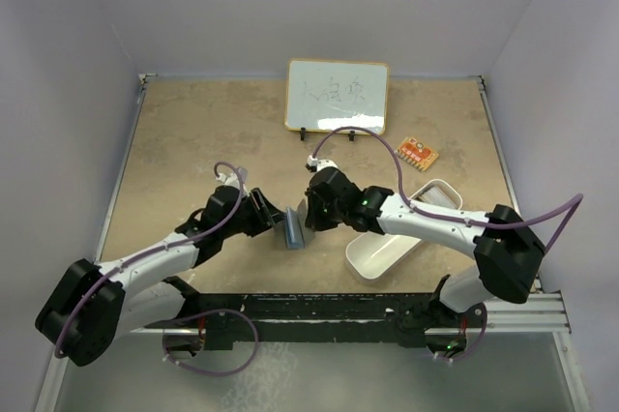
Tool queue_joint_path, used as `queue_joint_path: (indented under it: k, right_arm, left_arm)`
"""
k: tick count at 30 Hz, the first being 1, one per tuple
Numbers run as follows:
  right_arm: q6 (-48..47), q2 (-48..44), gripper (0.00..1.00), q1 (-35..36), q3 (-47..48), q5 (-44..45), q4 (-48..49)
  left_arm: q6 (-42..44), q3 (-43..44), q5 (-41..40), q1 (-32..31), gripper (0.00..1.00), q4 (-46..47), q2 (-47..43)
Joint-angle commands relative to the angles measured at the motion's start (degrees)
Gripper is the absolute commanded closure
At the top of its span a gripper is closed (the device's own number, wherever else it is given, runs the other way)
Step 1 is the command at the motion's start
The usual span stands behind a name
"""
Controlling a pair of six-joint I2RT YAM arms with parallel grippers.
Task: Put the credit cards into the card holder
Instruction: Open the card holder at the center of the board.
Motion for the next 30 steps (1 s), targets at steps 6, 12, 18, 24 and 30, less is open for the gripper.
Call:
queue_joint_path:
  k: [6, 12, 18, 24, 30]
  right_arm:
    - [1.97, 0.60, 1.00, -0.31, -0.90, 0.66, 3.22]
    - [2.03, -0.33, 1.00, -0.68, -1.92, 3.00, 2.22]
    - [2.03, 0.00, 1.00, -1.19, -2.71, 2.76, 2.75]
    - [2.40, 0.50, 1.00, -1.19, -3.15, 2.74, 4.29]
    - [3.32, -0.72, 1.00, -1.77, -7.88, 1.84, 8.26]
  left_arm:
    - [-1.47, -2.55, 3.83, 0.14, 0.57, 11.63, 5.02]
    - [-2.16, -4.58, 2.56, 0.14, 0.54, 13.38, 2.41]
    - [-5.52, -7.78, 7.07, 0.23, 0.53, 25.61, 3.20]
    - [-2.59, -9.16, 4.08, 0.23, 0.51, 24.37, 2.61]
    - [-0.24, -7.83, 4.79, 0.23, 0.54, 23.88, 5.71]
